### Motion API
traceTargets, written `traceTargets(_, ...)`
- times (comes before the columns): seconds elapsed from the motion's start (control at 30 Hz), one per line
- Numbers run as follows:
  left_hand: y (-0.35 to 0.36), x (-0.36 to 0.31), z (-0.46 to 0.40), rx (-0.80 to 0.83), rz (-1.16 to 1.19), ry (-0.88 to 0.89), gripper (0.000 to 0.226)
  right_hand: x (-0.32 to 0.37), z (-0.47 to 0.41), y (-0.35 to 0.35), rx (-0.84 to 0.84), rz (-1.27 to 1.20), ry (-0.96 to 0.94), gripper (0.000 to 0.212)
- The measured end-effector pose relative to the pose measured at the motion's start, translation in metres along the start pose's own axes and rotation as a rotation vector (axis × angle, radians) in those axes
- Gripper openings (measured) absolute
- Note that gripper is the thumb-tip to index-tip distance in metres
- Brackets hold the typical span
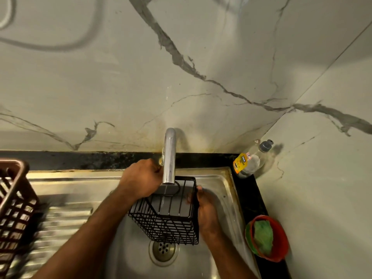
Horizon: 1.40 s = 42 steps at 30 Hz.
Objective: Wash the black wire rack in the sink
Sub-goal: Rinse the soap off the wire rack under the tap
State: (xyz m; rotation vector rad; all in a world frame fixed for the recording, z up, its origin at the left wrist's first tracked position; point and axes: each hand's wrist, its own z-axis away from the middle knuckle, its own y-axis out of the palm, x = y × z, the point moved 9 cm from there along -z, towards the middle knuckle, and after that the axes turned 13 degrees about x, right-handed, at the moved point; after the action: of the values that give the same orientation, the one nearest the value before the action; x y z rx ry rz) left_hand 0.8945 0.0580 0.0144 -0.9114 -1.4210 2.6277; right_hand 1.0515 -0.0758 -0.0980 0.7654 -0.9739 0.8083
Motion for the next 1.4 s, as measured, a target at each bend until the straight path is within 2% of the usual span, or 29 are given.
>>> traceTargets(0.1, 0.000, -0.007, 0.003, 0.011, -0.083, 0.002, 0.032, 0.029, 0.003, 0.019, 0.129, 0.014, -0.103, 0.052)
traceTargets(0.17, 0.007, -0.010, 0.005, 0.018, -0.143, 0.002, 0.035, 0.048, 0.007, 0.032, 0.189, 0.144, -0.171, 0.052)
traceTargets(0.23, 0.015, -0.008, 0.003, 0.002, -0.174, -0.015, 0.037, 0.060, 0.007, 0.040, 0.220, 0.388, -0.198, 0.043)
traceTargets(0.4, 0.031, -0.016, 0.008, -0.086, -0.270, -0.032, 0.043, 0.072, 0.003, 0.049, 0.147, 1.069, -0.105, 0.025)
traceTargets(0.47, 0.037, -0.015, 0.008, -0.102, -0.281, -0.027, 0.045, 0.077, 0.003, 0.057, 0.131, 1.232, -0.099, 0.018)
traceTargets(0.53, 0.040, -0.011, 0.003, -0.101, -0.278, 0.022, 0.044, 0.076, 0.003, 0.058, 0.126, 1.210, -0.105, 0.019)
traceTargets(0.6, 0.043, -0.005, -0.002, -0.051, -0.179, 0.074, 0.041, 0.079, 0.004, 0.055, 0.098, 1.204, -0.097, 0.024)
traceTargets(0.67, 0.041, 0.012, -0.002, 0.030, 0.223, 0.071, 0.030, 0.081, -0.001, 0.040, 0.040, 1.137, -0.114, 0.032)
traceTargets(0.73, 0.042, 0.021, 0.003, 0.085, 0.722, 0.076, 0.032, 0.082, -0.011, 0.023, 0.006, 1.017, -0.133, 0.044)
traceTargets(0.77, 0.042, 0.020, 0.004, 0.095, 0.823, 0.082, 0.035, 0.082, -0.013, 0.020, 0.009, 0.987, -0.130, 0.046)
traceTargets(0.83, 0.045, 0.021, 0.006, 0.045, 0.821, 0.044, 0.038, 0.075, -0.013, 0.026, 0.055, 1.052, -0.085, 0.043)
traceTargets(0.93, 0.051, 0.014, 0.006, -0.007, 0.800, 0.006, 0.026, 0.064, 0.001, 0.052, 0.125, 1.139, -0.075, 0.040)
traceTargets(1.0, 0.050, 0.003, 0.010, -0.027, 0.751, 0.068, 0.022, 0.060, 0.008, 0.061, 0.121, 1.016, -0.054, 0.047)
traceTargets(1.13, 0.051, 0.005, 0.016, 0.007, 0.812, 0.130, 0.023, 0.042, 0.000, 0.047, 0.084, 0.683, 0.045, 0.052)
traceTargets(1.23, 0.048, 0.008, 0.015, 0.001, 0.590, 0.171, 0.025, 0.039, -0.002, 0.033, 0.026, 0.591, 0.026, 0.049)
traceTargets(1.3, 0.046, 0.013, 0.014, -0.023, 0.455, 0.148, 0.028, 0.035, -0.005, 0.025, -0.004, 0.530, 0.015, 0.061)
traceTargets(1.4, 0.048, 0.027, 0.010, -0.024, 0.397, 0.102, 0.036, 0.032, -0.006, 0.014, -0.013, 0.462, 0.006, 0.071)
